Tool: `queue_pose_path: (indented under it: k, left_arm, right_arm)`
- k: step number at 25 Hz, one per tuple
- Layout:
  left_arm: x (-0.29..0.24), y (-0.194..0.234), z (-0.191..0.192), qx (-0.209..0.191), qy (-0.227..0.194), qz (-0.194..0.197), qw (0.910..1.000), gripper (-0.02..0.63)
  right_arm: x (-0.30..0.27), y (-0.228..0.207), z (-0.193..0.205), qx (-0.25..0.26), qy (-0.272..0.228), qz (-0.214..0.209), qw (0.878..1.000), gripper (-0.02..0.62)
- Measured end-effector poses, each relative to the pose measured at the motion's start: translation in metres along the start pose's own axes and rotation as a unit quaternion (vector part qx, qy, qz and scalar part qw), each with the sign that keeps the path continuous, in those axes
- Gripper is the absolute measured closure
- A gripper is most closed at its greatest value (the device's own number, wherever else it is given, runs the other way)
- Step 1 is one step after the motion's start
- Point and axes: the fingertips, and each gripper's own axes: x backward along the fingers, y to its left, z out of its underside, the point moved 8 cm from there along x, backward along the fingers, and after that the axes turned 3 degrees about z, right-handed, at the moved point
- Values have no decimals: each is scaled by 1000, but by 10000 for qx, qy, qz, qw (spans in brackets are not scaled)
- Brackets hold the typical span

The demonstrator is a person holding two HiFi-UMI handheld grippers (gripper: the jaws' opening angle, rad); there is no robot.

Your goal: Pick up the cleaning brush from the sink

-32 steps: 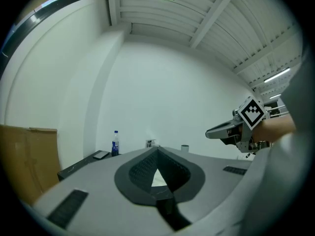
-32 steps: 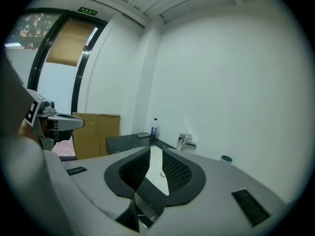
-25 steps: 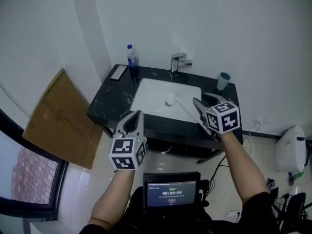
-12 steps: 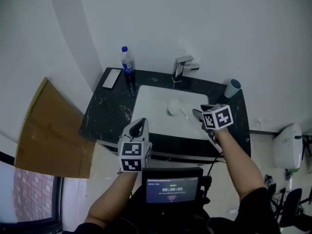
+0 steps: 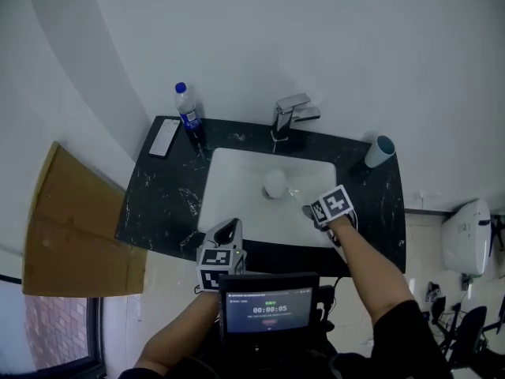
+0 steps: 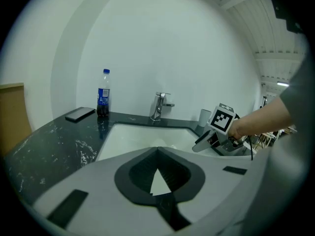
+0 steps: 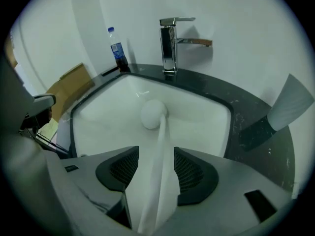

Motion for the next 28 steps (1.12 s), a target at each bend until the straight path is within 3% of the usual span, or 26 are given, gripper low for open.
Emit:
queue_pose_path:
  k: [5,13,22,23,24,28]
  left_arm:
    - [-25,3,-1,178,91,-30,9998,604]
    - [-40,9,-5,268,67,-43,9996,604]
    - [-38,25,-6,361,65,-110,9993,604]
    - [-38,26,-5,364,70,-103,9993,604]
    - [-38,27,-5,369,77,-96,9992,604]
    - [-39,30,-3,389,100,-75,9992,604]
  right_arm:
    - [-27,-4,-1,345,709,218,9966,379]
    - [-50,2,-7,340,1366,344,9894,379]
    - [-83,1,13,-263,2370,138,9711,388]
    - [-85,0,15,-255,2421,204,9697,437]
    - [-86,-1,17,-221,2461,299,9685,557]
    - [-88,-3,20,-128,2528,388,9667,569]
